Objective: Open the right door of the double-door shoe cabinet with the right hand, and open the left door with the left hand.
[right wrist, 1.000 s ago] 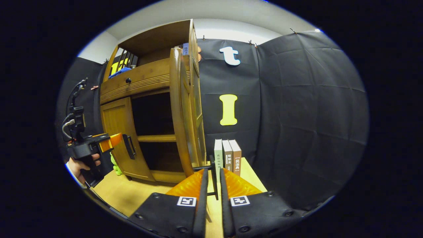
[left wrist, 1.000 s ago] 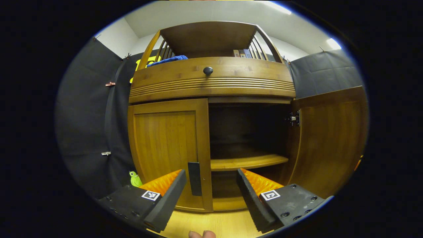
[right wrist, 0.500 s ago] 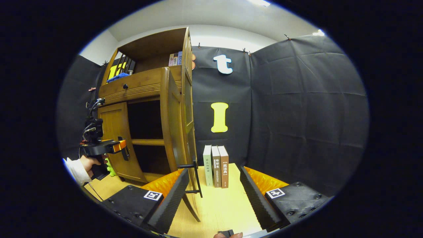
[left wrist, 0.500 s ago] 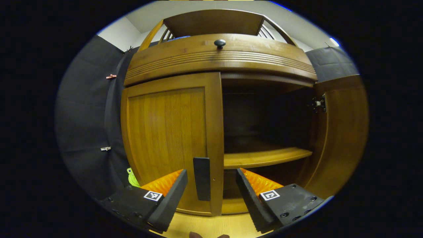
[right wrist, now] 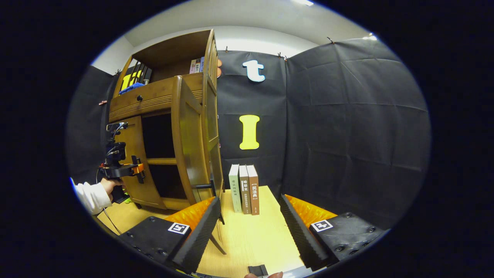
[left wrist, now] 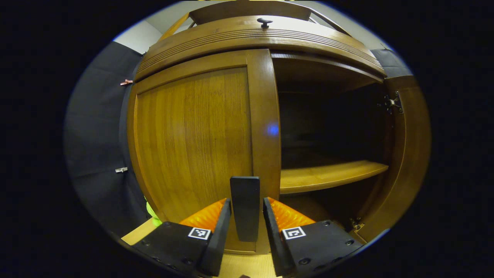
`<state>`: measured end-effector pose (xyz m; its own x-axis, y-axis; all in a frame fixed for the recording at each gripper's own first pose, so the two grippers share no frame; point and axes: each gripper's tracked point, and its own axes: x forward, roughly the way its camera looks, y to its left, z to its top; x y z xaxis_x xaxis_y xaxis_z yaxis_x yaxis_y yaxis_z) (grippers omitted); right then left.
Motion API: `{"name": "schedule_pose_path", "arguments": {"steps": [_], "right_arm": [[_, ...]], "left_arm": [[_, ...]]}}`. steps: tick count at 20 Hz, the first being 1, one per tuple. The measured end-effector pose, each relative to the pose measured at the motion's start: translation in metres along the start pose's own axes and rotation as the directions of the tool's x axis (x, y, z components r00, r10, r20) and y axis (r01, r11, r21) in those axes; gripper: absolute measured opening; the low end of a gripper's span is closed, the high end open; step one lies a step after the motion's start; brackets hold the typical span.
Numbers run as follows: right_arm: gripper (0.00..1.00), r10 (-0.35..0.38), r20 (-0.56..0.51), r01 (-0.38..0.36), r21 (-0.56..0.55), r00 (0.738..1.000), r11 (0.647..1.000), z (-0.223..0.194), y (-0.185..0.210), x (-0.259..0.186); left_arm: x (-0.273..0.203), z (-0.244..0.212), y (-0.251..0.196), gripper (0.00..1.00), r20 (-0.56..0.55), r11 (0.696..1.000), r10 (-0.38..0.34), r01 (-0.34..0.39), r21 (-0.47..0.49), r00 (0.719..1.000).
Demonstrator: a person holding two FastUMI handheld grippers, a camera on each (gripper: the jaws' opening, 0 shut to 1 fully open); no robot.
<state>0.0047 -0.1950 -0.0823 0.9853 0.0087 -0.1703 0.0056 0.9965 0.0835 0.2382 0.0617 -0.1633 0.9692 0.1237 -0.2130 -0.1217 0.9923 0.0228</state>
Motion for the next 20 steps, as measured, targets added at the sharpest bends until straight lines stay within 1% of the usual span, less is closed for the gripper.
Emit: {"name": "schedule_pose_path", "arguments": {"steps": [2,3,4,5,6,8,12,13,14,15,20], "right_arm": [[0.98,-0.009,0.001,0.009,-0.004,1.000,1.000,0.000,-0.001,-0.004],[1.00,-0.012,0.002,0.012,-0.008,1.000,1.000,0.001,-0.001,-0.007],[1.00,-0.015,0.005,0.015,-0.012,1.000,1.000,0.001,-0.001,-0.009],[1.00,-0.017,0.008,0.017,-0.013,1.000,1.000,0.002,0.000,-0.011],[0.98,-0.020,0.012,0.020,-0.014,1.000,1.000,0.004,0.001,-0.013],[0.98,-0.027,0.016,0.028,-0.017,1.000,0.999,0.005,0.001,-0.017],[0.98,-0.043,0.035,0.043,-0.009,0.998,0.999,0.013,0.006,-0.025],[1.00,-0.048,0.038,0.049,-0.009,0.998,0.999,0.014,0.008,-0.028],[0.98,-0.054,0.041,0.054,-0.009,0.998,0.998,0.016,0.011,-0.030],[0.98,-0.057,0.044,0.058,-0.007,0.997,0.998,0.017,0.014,-0.032],[0.98,-0.056,0.064,0.057,-0.014,0.996,0.998,0.022,0.043,-0.040]], "left_arm": [[0.004,-0.001,-0.001,0.43,-0.002,1.000,-0.016,0.016,-0.008,1.000],[0.002,-0.002,-0.001,0.37,-0.010,1.000,-0.024,0.024,-0.012,1.000],[0.000,-0.005,-0.001,0.35,-0.018,0.999,-0.027,0.027,-0.017,0.999],[-0.001,-0.006,-0.001,0.36,-0.025,1.000,-0.025,0.024,-0.016,0.999],[-0.004,-0.005,-0.001,0.33,-0.028,1.000,-0.020,0.020,-0.006,0.999],[-0.013,-0.007,0.002,0.30,-0.032,1.000,-0.017,0.017,0.006,0.999],[-0.040,-0.010,0.009,0.27,-0.045,0.999,-0.054,0.054,0.002,0.998],[-0.048,-0.011,0.013,0.27,-0.049,0.998,-0.062,0.063,0.007,0.997],[-0.058,-0.014,0.017,0.27,-0.053,0.998,-0.069,0.070,0.010,0.996],[-0.066,-0.015,0.022,0.27,-0.055,0.997,-0.074,0.075,0.008,0.996],[-0.107,-0.023,0.046,0.27,-0.065,0.996,-0.091,0.091,-0.008,0.994]]}}
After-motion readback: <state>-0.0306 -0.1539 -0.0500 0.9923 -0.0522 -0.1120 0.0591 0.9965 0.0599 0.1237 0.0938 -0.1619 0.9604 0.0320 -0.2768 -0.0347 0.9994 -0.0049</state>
